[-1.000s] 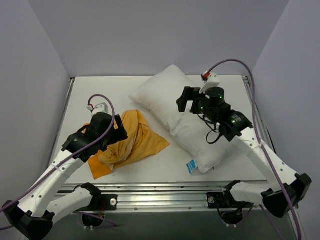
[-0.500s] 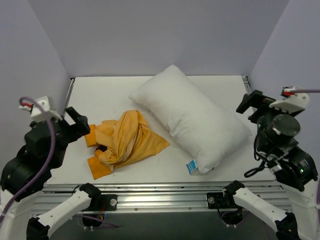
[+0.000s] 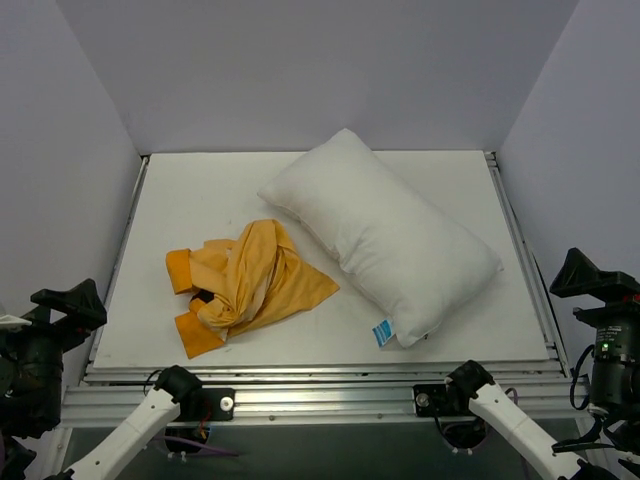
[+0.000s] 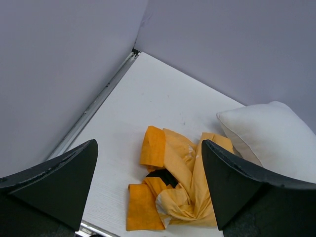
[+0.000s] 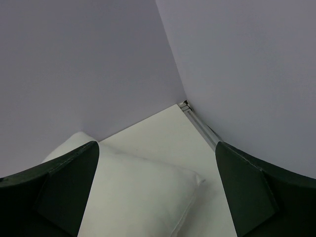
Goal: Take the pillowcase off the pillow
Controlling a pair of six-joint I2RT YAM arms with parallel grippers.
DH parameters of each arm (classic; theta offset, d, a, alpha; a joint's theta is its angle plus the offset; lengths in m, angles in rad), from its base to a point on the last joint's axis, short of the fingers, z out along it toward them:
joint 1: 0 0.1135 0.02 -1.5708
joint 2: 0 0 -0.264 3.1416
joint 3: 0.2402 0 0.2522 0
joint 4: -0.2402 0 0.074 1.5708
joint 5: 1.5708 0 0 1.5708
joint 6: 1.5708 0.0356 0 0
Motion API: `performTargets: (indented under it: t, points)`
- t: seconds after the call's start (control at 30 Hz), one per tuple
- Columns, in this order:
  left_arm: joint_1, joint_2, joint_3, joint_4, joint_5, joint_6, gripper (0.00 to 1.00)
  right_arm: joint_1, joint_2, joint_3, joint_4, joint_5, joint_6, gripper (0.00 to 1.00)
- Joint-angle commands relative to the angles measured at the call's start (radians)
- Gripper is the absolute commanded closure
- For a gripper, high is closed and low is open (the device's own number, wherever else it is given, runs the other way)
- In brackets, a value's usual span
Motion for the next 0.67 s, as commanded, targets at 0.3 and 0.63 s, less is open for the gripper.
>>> performTargets:
  t: [0.3, 0.63]
  points:
    - [0.0, -0.003, -0.065, -0.11, -0.033, -0.057, 0.06, 0.076, -0.036, -0.04, -0.026, 0.03, 0.035, 0.0]
    - [-0.008, 0.01, -0.083, -0.091, -0.044, -0.064, 0.06, 0.119, -0.022, -0.048, -0.014, 0.056, 0.019, 0.0]
